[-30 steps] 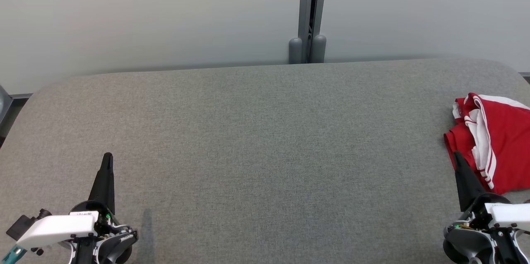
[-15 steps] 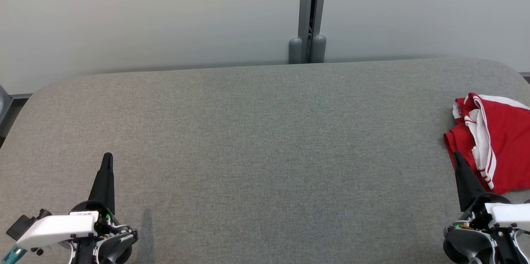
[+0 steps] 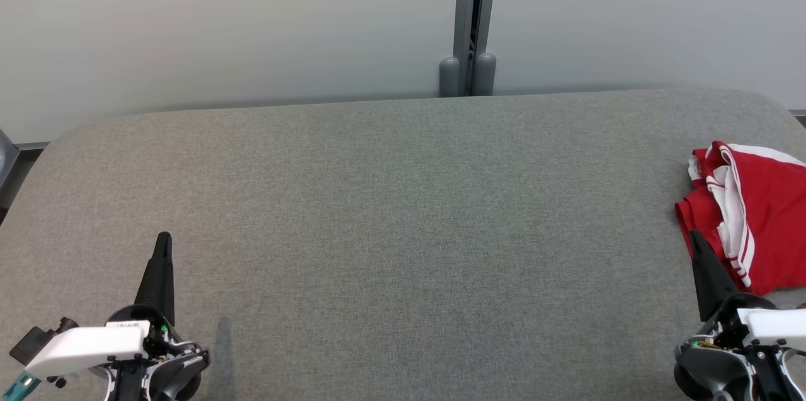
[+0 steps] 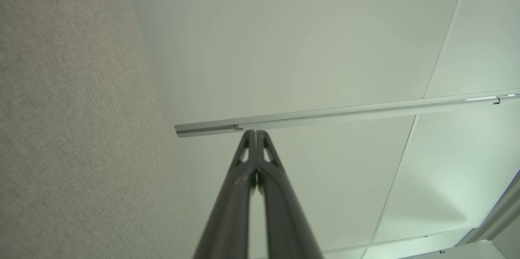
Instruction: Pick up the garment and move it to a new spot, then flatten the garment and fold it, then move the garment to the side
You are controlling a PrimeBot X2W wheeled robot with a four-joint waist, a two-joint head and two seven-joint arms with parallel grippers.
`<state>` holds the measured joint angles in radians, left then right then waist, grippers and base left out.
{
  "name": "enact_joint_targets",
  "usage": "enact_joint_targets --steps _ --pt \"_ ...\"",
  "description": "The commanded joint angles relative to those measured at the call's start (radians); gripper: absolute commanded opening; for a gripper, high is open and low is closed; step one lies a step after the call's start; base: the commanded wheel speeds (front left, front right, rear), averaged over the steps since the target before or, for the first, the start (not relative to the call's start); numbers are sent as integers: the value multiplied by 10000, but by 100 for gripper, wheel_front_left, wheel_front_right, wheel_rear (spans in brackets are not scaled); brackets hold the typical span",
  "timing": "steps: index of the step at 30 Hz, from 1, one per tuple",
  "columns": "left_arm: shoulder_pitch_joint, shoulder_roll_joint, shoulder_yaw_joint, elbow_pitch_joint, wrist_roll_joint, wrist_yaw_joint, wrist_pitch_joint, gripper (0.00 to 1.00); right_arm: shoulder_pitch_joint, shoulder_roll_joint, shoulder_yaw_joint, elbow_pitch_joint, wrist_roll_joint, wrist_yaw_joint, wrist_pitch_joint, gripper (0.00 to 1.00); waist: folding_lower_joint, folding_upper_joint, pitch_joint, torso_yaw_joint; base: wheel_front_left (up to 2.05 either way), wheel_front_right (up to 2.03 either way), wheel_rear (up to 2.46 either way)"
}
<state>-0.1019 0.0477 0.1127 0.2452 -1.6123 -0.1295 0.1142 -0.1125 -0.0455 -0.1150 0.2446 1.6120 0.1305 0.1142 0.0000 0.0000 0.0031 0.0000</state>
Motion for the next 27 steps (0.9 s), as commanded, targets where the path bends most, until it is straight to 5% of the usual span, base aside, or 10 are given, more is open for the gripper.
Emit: enact_joint_targets --steps 1,27 --pt "-131 52 35 -35 -15 -36 31 0 92 -92 1 -35 23 4 30 0 0 0 0 0 0 0 0" --pt "-132 52 35 -33 -15 -36 30 0 92 -92 -2 -35 23 2 30 0 0 0 0 0 0 0 0"
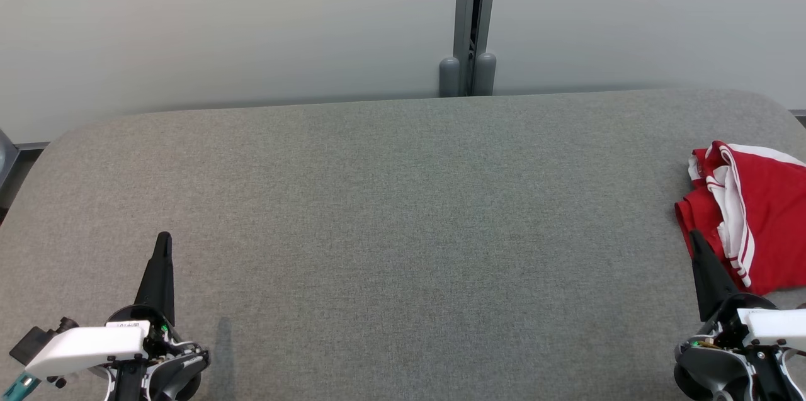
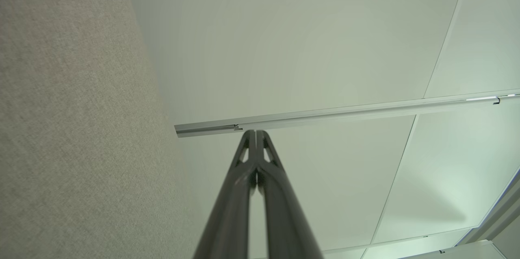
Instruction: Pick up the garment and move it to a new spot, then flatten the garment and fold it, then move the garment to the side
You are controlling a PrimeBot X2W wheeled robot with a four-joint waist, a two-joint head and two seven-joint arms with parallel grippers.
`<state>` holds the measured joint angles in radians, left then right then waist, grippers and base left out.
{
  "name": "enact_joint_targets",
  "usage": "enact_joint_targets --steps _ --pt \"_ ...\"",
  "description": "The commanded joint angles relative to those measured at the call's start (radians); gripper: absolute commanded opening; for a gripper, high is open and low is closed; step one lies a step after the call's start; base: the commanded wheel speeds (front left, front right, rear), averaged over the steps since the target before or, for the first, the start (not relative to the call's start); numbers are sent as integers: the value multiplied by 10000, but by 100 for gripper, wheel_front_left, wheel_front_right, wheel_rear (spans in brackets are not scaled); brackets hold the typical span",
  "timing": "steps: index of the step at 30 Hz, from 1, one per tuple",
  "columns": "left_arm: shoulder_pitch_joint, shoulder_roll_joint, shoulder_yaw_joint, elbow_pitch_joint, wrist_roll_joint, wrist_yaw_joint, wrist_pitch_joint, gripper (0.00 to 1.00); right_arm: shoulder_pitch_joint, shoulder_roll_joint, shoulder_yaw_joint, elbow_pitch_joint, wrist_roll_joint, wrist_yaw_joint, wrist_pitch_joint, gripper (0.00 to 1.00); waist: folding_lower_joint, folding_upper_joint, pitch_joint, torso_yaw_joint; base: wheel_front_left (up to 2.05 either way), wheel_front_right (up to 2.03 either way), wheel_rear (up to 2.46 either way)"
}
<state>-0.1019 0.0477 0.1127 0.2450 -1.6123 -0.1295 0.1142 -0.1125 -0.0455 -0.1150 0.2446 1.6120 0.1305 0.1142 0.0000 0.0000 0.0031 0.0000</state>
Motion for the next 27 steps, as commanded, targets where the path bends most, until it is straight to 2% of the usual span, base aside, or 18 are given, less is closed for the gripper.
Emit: enact_joint_targets --steps 1,27 --pt "-132 52 35 -31 -15 -36 30 0 92 -92 0 -35 23 2 30 0 0 0 0 0 0 0 0" --pt "-132 52 34 -32 -15 -36 30 0 92 -92 0 -35 23 4 30 0 0 0 0 0 0 0 0"
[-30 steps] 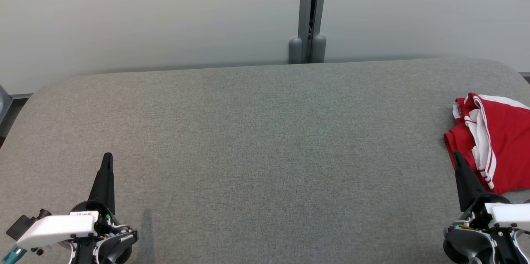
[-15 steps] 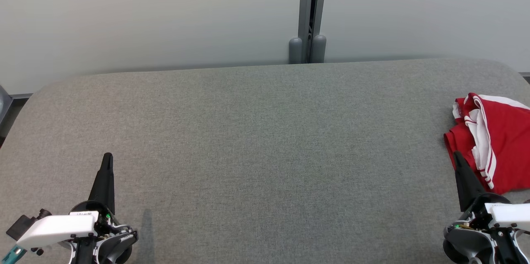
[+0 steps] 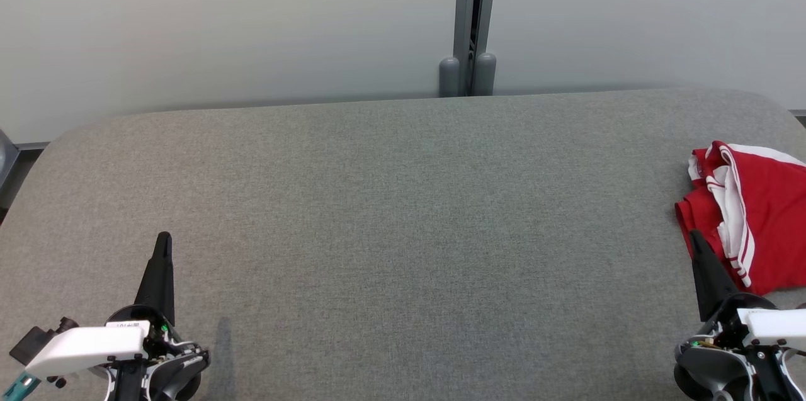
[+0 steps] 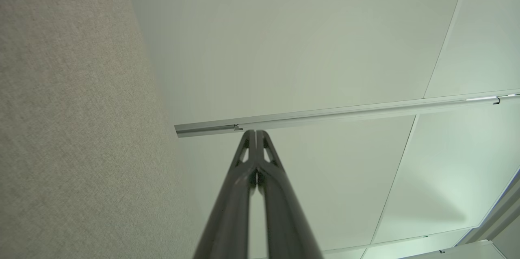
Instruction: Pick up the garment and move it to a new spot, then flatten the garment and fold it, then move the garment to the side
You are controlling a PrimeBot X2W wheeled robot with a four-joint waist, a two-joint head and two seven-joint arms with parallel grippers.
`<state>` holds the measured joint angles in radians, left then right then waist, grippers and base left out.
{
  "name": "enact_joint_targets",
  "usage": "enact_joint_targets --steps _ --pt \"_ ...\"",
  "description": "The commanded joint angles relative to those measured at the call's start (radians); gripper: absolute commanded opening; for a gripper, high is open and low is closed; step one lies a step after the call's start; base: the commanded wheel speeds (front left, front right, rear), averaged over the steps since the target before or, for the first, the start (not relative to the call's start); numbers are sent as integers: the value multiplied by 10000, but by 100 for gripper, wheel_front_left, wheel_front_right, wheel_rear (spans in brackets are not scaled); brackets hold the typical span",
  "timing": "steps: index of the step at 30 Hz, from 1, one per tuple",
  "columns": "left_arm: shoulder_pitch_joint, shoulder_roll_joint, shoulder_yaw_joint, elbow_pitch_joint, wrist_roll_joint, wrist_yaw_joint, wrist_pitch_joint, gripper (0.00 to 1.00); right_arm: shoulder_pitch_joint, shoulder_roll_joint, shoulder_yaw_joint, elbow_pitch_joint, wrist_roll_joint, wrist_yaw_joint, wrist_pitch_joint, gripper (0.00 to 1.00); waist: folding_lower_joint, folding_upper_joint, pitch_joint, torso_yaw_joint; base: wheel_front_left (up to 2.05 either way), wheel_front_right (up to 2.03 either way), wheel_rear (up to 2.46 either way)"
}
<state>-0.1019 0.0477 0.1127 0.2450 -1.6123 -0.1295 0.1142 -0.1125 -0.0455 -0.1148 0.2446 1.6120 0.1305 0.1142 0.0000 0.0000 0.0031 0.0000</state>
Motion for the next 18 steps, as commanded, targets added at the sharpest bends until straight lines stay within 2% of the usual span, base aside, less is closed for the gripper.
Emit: enact_joint_targets --steps 1,18 --pt "-132 52 34 -32 -15 -36 30 0 92 -92 -2 -35 23 2 30 0 0 0 0 0 0 0 0" --pt "-132 52 34 -32 -15 -36 30 0 92 -93 -3 -35 23 2 30 0 0 0 0 0 0 0 0"
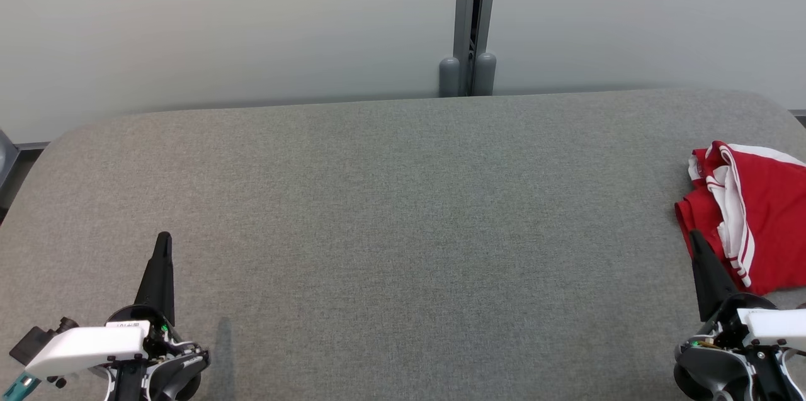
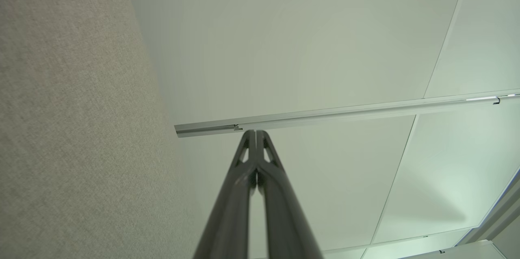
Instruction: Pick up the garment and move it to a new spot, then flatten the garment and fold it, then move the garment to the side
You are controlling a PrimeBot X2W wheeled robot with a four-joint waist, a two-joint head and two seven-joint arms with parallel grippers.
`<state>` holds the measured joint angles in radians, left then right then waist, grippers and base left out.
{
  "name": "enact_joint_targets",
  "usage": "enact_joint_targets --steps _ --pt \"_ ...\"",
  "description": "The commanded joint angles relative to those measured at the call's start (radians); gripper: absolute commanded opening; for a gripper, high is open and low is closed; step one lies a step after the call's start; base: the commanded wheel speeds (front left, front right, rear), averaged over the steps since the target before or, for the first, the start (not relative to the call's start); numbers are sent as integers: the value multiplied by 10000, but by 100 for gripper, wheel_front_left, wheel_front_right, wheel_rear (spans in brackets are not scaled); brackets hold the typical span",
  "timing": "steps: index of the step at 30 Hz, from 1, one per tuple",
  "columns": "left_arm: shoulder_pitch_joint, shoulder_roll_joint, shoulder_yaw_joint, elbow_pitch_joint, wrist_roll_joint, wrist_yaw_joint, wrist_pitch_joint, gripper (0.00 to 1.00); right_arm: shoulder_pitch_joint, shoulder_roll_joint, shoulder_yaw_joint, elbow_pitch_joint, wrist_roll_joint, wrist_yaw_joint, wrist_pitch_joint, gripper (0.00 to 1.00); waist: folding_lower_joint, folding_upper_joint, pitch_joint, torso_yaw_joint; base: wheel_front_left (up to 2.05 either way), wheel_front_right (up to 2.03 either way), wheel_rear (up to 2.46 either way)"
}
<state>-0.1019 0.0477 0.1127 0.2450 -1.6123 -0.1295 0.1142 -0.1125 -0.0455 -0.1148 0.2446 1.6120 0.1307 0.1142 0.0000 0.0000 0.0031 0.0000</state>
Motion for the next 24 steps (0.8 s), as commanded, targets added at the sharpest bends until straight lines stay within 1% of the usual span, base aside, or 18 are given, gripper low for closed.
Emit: enact_joint_targets --steps 1,24 --pt "-132 52 34 -32 -15 -36 30 0 92 -93 -2 -35 23 1 30 0 0 0 0 0 0 0 0" --pt "-132 52 34 -32 -15 -37 30 0 93 -93 -3 -35 24 1 30 0 0 0 0 0 0 0 0"
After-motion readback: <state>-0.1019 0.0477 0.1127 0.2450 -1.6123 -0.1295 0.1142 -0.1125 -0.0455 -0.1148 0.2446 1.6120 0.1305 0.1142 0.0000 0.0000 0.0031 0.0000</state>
